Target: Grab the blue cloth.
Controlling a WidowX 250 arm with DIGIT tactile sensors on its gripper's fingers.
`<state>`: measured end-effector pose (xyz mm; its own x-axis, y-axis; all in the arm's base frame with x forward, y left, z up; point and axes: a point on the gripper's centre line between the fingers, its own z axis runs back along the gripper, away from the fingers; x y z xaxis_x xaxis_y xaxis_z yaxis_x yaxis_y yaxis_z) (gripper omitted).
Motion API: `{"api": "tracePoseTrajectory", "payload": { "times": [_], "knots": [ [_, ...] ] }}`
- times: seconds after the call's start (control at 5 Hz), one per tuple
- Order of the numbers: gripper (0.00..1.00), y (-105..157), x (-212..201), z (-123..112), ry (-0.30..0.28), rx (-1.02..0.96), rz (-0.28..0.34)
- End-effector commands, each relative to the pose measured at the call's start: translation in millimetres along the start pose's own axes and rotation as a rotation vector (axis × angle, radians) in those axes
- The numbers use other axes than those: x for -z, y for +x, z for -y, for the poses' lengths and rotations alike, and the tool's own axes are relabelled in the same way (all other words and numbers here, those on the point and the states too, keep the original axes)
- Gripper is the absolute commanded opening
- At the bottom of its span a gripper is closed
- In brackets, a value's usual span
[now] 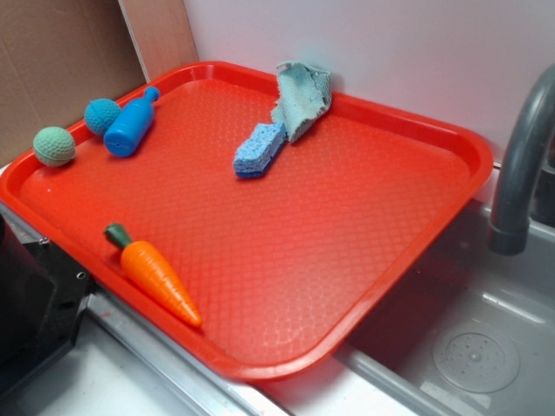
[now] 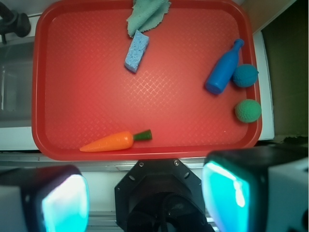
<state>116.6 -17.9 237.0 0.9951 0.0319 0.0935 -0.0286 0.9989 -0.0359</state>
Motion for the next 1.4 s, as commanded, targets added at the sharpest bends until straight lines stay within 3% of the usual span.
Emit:
{"api": "tracePoseTrajectory", "payload": {
  "times": [0.0, 0.2, 0.4, 1.0, 1.2],
  "knots": [
    [1.00, 0, 0, 0, 0.000, 0.000, 0.000],
    [1.00, 46, 47, -19, 0.100, -0.143, 0.056],
    [1.00, 96, 62, -20, 0.148, -0.278, 0.188],
    [1.00, 96, 62, -20, 0.148, -0.278, 0.188],
    [1.00, 129, 91, -15, 0.142, -0.262, 0.194]
  ]
}}
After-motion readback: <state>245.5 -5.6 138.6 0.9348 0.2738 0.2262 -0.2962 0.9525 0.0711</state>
